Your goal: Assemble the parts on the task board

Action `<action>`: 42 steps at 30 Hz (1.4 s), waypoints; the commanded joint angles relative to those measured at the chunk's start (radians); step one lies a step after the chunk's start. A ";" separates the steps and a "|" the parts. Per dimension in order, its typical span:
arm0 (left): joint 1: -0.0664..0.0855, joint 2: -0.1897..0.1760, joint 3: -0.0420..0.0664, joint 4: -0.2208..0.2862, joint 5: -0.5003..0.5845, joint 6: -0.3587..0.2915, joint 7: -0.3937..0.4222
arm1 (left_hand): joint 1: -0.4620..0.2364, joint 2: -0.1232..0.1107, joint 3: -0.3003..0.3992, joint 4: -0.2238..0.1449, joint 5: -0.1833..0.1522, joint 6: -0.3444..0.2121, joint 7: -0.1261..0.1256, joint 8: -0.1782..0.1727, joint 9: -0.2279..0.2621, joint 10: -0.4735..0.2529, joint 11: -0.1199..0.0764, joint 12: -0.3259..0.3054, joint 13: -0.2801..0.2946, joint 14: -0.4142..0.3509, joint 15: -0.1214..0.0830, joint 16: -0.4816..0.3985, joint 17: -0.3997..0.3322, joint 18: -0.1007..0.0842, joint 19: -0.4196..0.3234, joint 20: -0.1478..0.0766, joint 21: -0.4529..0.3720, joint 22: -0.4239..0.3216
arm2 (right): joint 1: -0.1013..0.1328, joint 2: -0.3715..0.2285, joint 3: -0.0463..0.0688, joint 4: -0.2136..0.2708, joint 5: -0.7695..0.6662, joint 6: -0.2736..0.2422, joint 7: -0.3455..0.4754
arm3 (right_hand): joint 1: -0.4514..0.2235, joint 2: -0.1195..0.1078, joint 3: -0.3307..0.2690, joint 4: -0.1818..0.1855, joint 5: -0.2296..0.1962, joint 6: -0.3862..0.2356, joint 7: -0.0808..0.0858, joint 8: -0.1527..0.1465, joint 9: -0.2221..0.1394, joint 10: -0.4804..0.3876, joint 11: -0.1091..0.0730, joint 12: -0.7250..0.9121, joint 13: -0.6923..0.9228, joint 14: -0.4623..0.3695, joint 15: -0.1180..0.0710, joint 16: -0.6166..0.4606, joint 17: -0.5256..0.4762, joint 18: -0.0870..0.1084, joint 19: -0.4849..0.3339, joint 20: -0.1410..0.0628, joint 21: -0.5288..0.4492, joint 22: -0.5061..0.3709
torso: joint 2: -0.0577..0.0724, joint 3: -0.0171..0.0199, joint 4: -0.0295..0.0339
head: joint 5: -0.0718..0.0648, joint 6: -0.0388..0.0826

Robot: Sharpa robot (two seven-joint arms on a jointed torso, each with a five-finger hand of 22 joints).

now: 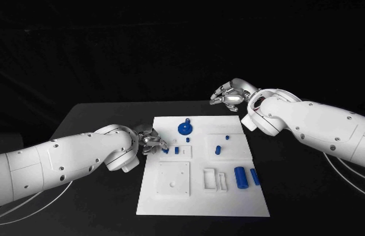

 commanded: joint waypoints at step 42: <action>-0.006 0.003 -0.003 0.004 -0.048 0.083 -0.021 | 0.006 0.003 0.001 0.002 -0.011 0.125 -0.059 -0.012 0.153 -0.005 -0.001 0.014 0.004 0.008 -0.021 0.004 0.002 0.019 0.004 -0.088 0.007 0.003 | -0.003 0.000 0.001 0.000 0.002 0.013 0.010 | -0.008 0.002 -0.007 -0.001 0.005 0.001 0.007 -0.006 0.002 -0.006 -0.001 -0.006 -0.002 -0.001 -0.001 -0.004 -0.002 0.148 -0.001 0.003 -0.006 -0.001 | 0.000 0.0010 0.0011 | -0.005 0.000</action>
